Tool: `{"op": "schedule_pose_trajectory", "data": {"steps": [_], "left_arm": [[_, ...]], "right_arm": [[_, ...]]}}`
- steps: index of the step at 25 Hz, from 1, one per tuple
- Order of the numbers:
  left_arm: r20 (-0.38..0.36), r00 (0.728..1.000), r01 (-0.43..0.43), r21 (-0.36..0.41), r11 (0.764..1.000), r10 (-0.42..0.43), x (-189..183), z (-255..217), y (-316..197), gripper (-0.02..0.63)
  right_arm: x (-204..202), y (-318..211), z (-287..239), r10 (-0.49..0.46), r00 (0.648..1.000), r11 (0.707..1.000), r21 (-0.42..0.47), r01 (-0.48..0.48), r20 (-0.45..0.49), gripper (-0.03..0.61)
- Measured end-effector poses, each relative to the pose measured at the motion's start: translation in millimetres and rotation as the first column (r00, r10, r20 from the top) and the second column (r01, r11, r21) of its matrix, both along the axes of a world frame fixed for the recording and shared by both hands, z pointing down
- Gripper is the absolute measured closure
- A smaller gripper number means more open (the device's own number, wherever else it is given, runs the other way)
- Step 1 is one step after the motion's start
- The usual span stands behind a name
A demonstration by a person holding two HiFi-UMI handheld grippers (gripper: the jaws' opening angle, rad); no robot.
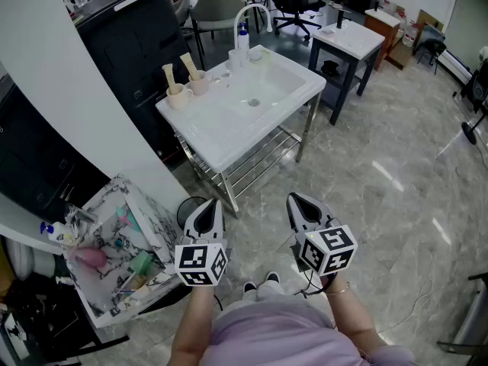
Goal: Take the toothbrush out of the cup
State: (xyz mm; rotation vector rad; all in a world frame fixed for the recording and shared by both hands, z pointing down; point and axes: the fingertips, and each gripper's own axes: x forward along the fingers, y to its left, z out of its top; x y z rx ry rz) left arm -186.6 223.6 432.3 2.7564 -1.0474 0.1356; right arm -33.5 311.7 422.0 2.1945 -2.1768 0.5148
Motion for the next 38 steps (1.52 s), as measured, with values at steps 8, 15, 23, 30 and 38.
{"op": "schedule_pose_trajectory", "data": {"steps": [8,15,23,30,38], "left_arm": [[0.013,1.0,0.024,0.003,1.0,-0.024,12.5,1.0,-8.8,0.614],[0.008,1.0,0.029,0.005,1.0,-0.029,30.8,-0.9,-11.0,0.611],[-0.034,0.997,0.075,0.029,0.997,-0.074,46.5,-16.6,-19.2,0.438],[-0.028,0.991,0.13,0.032,0.991,-0.13,45.6,-19.8,-42.3,0.359],[-0.021,0.991,0.134,0.002,0.991,-0.134,56.9,-3.8,-82.7,0.355]], "right_arm": [[9.7,-6.1,-0.6,-0.018,1.0,1.0,0.015,0.018,-0.004,0.577],[28.4,-4.0,0.4,-0.001,1.0,1.0,0.016,0.001,-0.001,0.575],[52.3,-1.7,-2.5,0.004,1.0,0.999,0.035,-0.005,0.022,0.575],[69.3,-7.9,3.7,0.025,0.998,0.999,0.037,-0.027,0.053,0.575],[83.1,-47.3,6.2,0.039,0.998,0.998,0.041,-0.041,0.051,0.575]]}}
